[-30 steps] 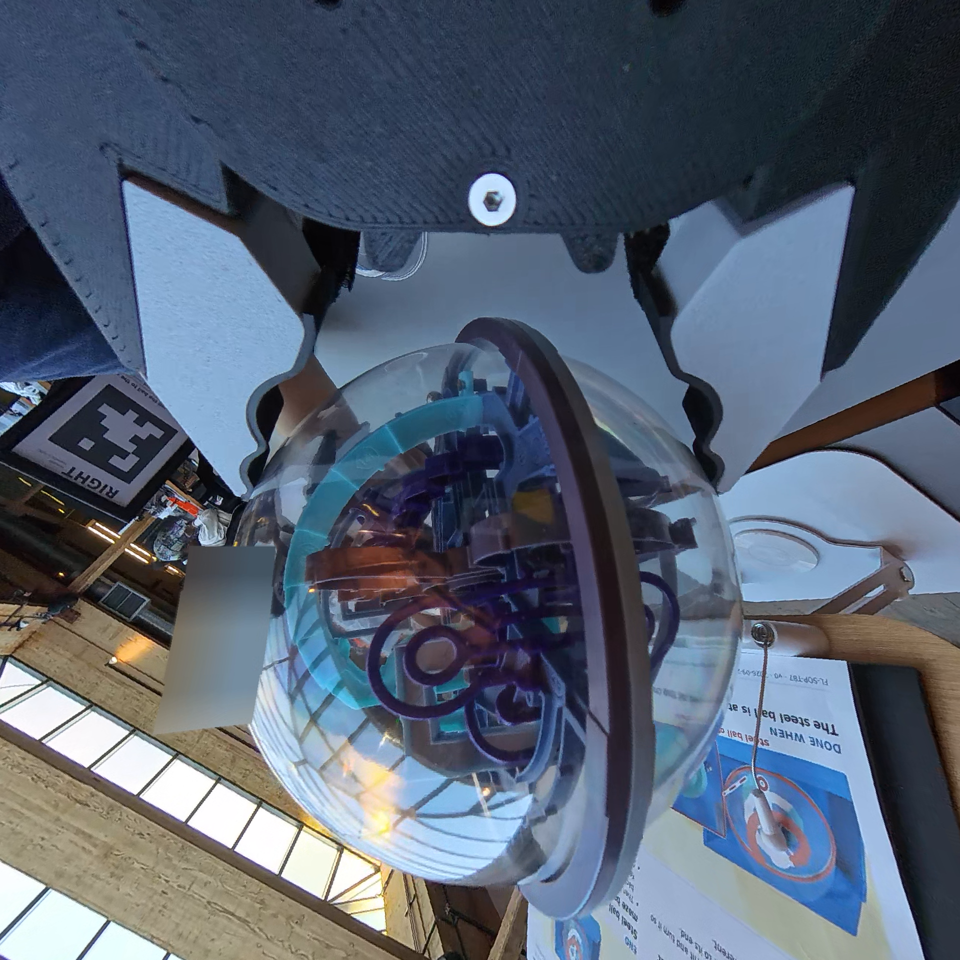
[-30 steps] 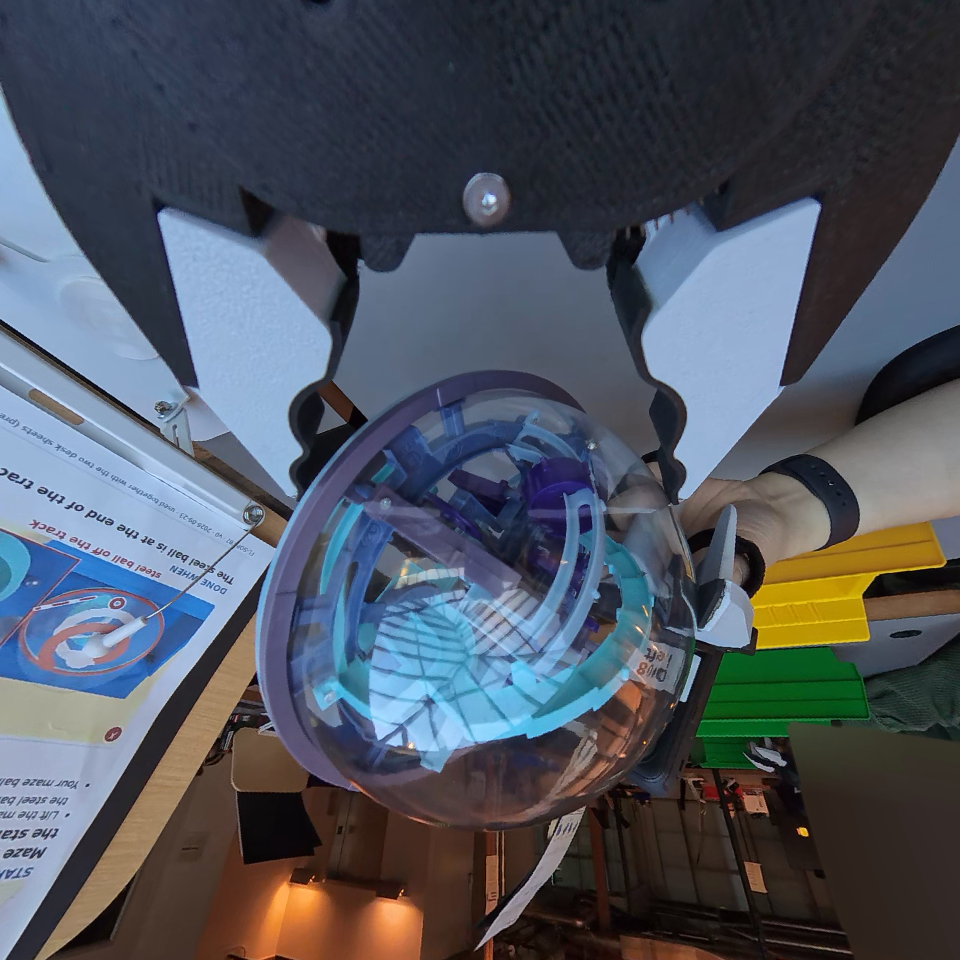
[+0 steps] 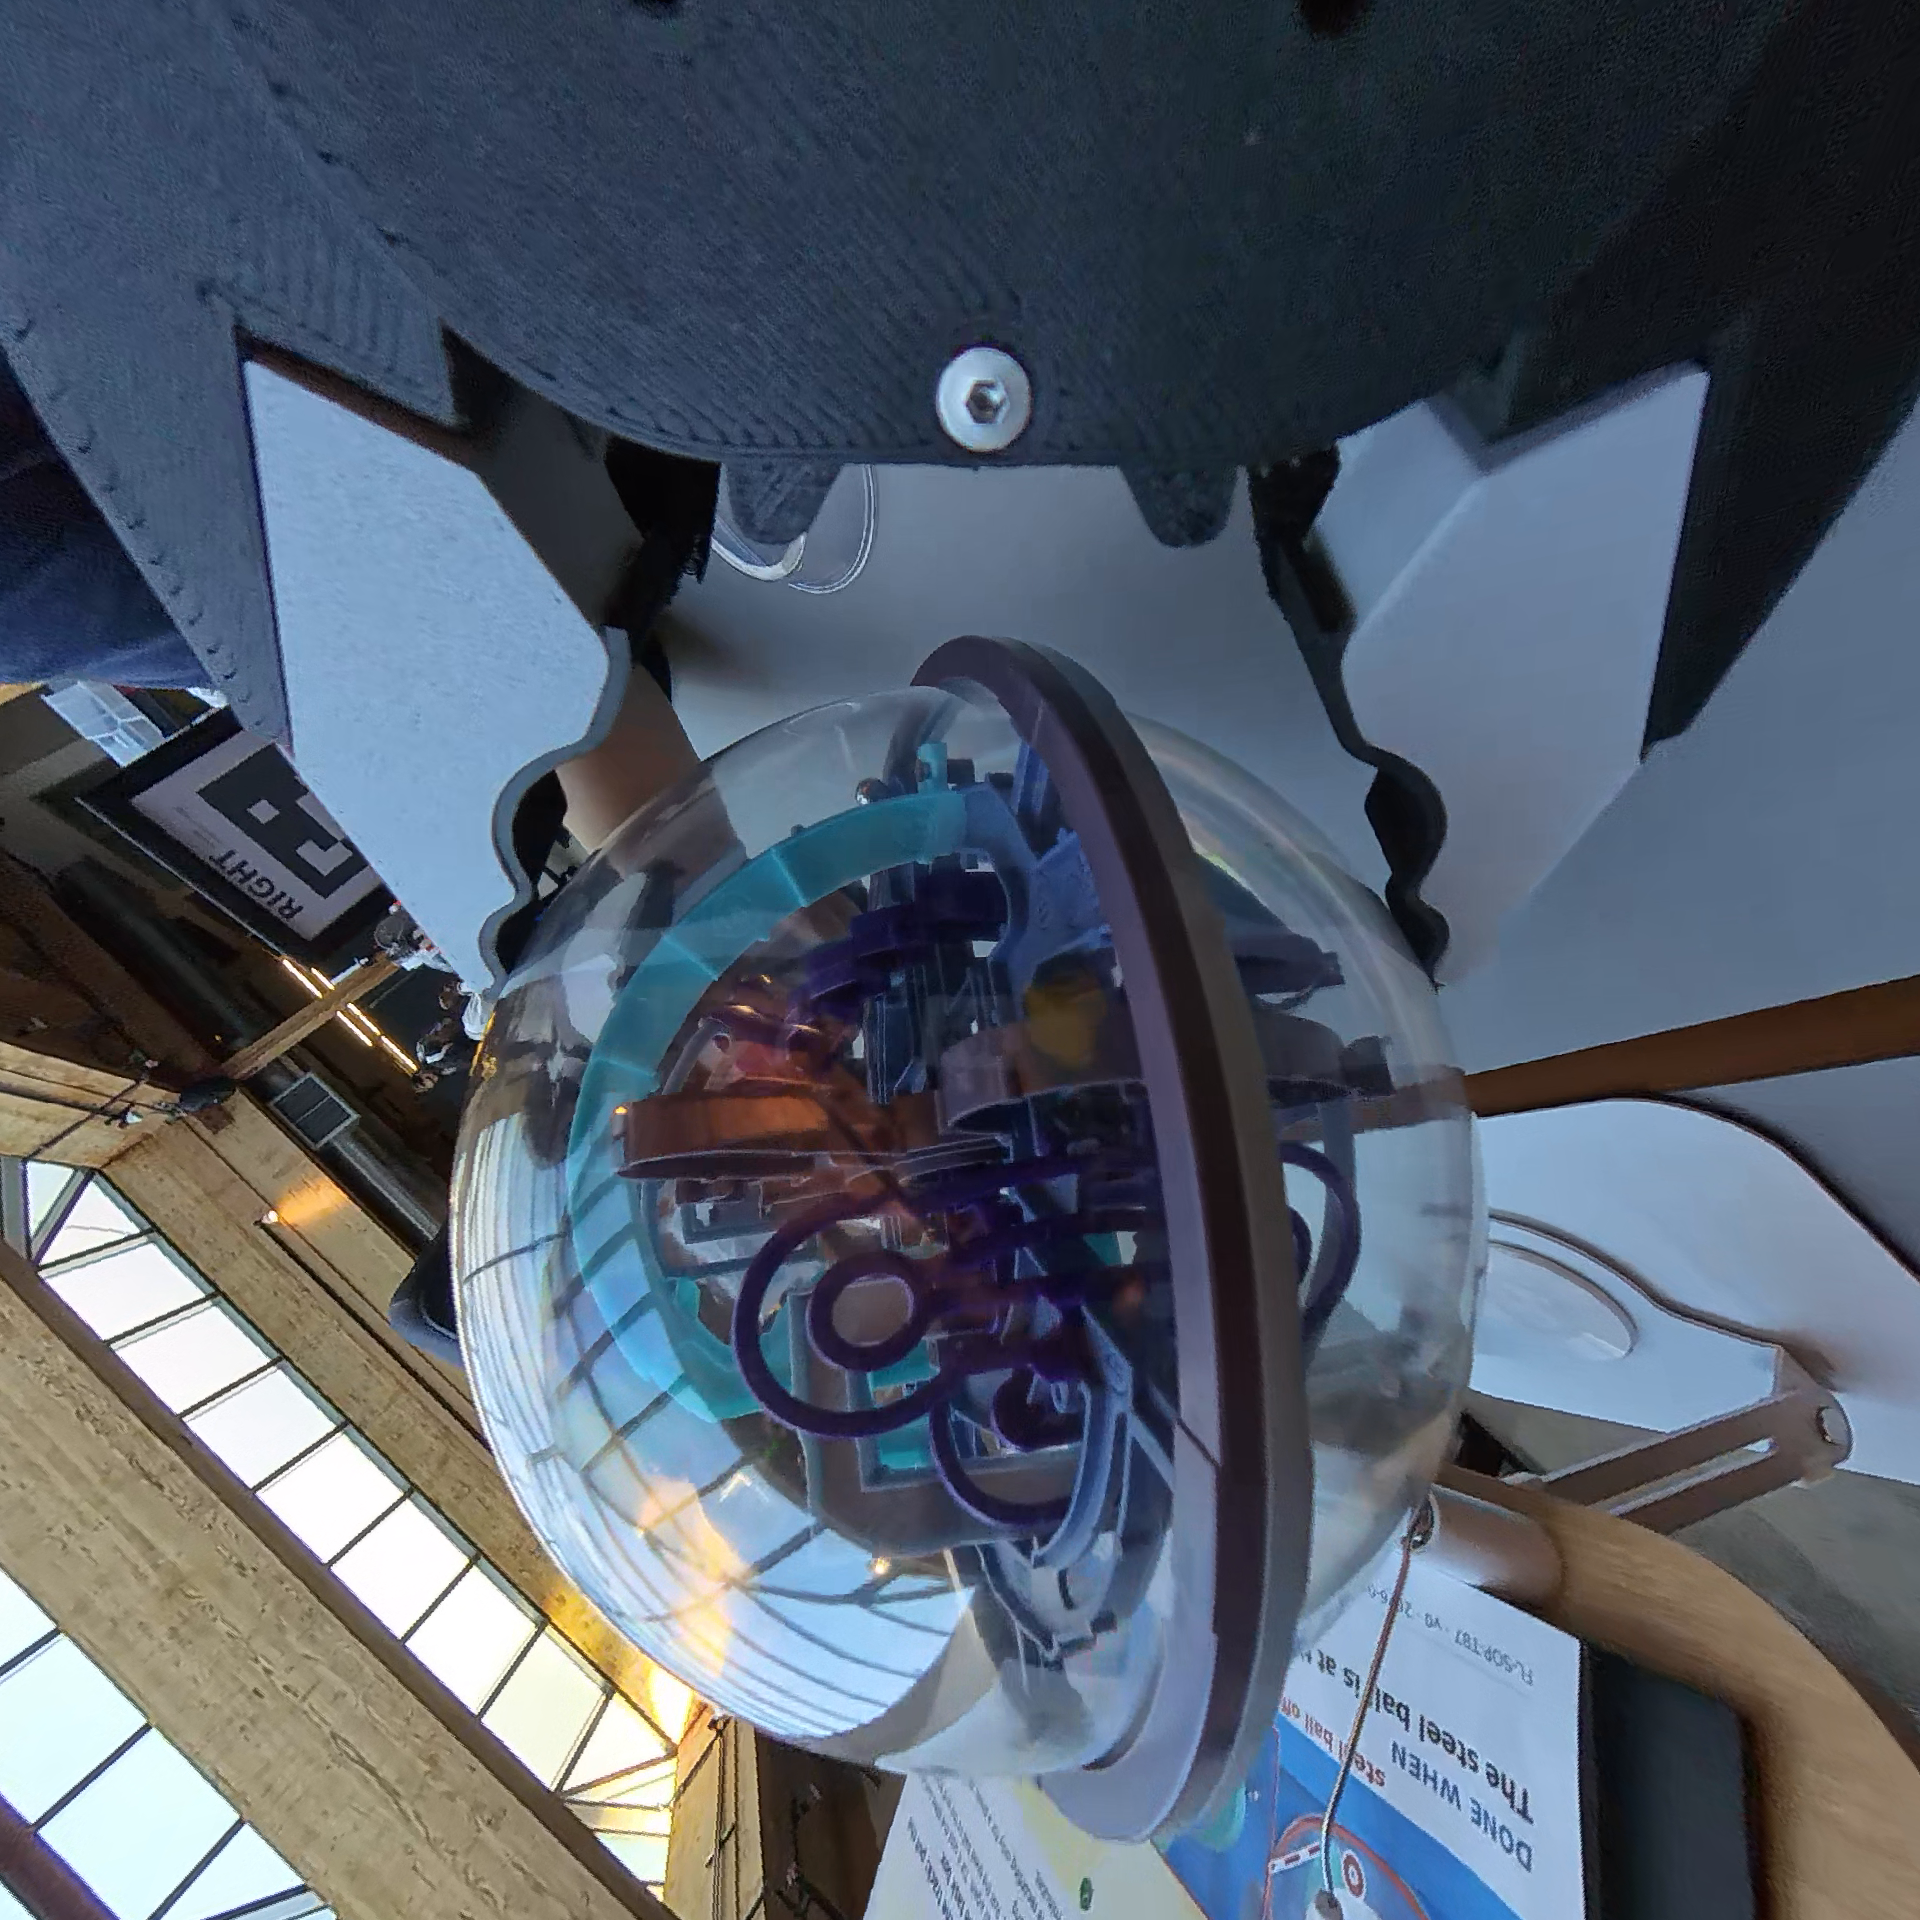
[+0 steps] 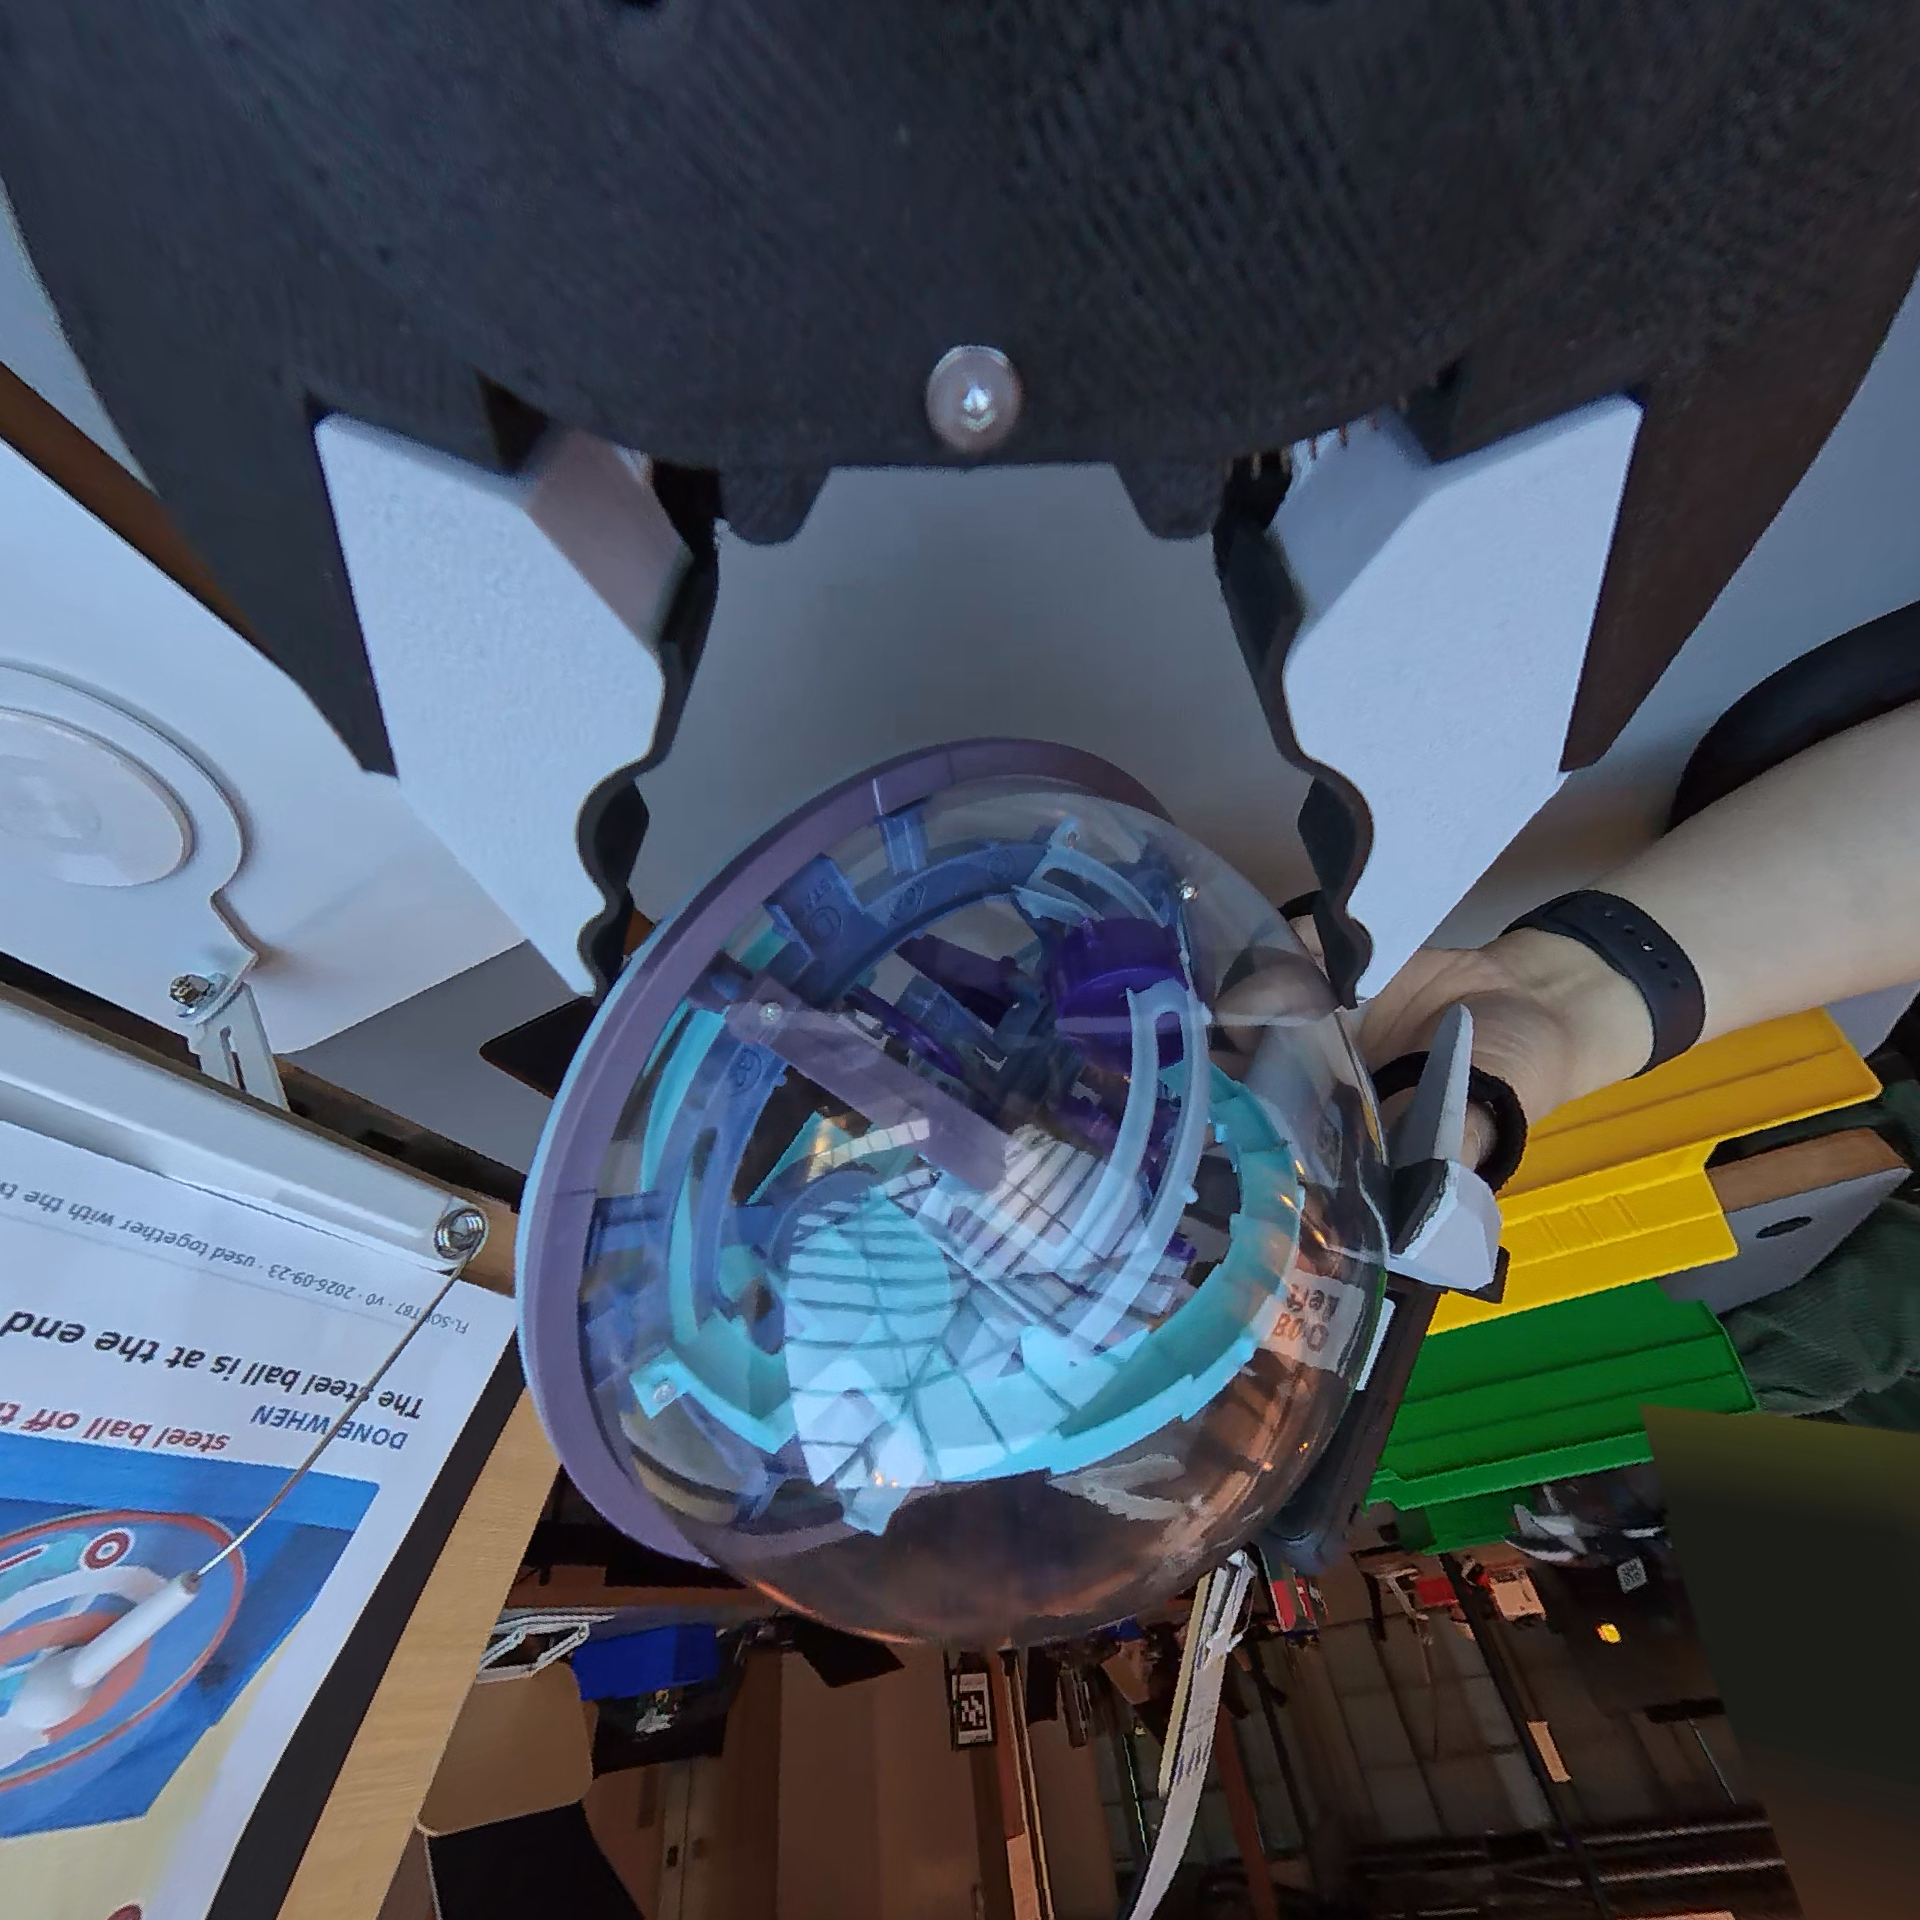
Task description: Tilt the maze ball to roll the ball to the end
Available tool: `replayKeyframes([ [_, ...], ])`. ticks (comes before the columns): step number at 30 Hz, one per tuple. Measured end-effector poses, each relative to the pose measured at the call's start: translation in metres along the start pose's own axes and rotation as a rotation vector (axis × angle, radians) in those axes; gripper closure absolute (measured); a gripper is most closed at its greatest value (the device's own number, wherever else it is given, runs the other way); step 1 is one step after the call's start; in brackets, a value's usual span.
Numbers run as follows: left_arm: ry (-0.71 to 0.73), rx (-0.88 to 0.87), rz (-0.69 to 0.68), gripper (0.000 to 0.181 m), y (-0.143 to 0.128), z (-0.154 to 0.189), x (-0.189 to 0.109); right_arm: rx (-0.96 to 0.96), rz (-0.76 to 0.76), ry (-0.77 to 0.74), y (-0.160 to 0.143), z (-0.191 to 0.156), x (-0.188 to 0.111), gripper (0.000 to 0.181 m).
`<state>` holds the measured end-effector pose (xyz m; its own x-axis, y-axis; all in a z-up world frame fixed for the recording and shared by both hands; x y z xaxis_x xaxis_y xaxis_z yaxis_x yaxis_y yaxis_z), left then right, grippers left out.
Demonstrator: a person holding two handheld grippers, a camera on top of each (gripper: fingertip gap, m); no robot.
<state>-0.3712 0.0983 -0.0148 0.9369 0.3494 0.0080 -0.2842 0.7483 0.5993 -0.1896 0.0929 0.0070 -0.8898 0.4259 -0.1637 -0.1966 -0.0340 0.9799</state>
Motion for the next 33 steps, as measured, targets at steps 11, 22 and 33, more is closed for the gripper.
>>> replayKeyframes([
  [11,0.014,-0.041,-0.010,0.024,-0.003,-0.008,0.001,0.036,-0.017,0.012,-0.008,0.003,0.002,0.050],
  [22,0.030,-0.098,-0.030,0.024,-0.006,-0.015,0.002,0.078,-0.025,0.024,-0.016,0.006,0.005,0.050],
  [33,0.070,-0.167,-0.046,0.024,-0.010,-0.024,0.003,0.160,-0.056,0.046,-0.028,0.009,0.009,0.050],
])
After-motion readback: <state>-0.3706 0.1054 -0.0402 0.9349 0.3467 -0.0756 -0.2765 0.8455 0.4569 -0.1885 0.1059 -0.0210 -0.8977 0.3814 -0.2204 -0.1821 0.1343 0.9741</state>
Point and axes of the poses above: each gripper's, where its closed fingertips meet, x out along the fingers, y out of its top, z = x × y across the jaws, the point moved 9 cm from there along -x, back along the fingers, and after that the axes turned 14 degrees about -x, right-handed, at the moved point
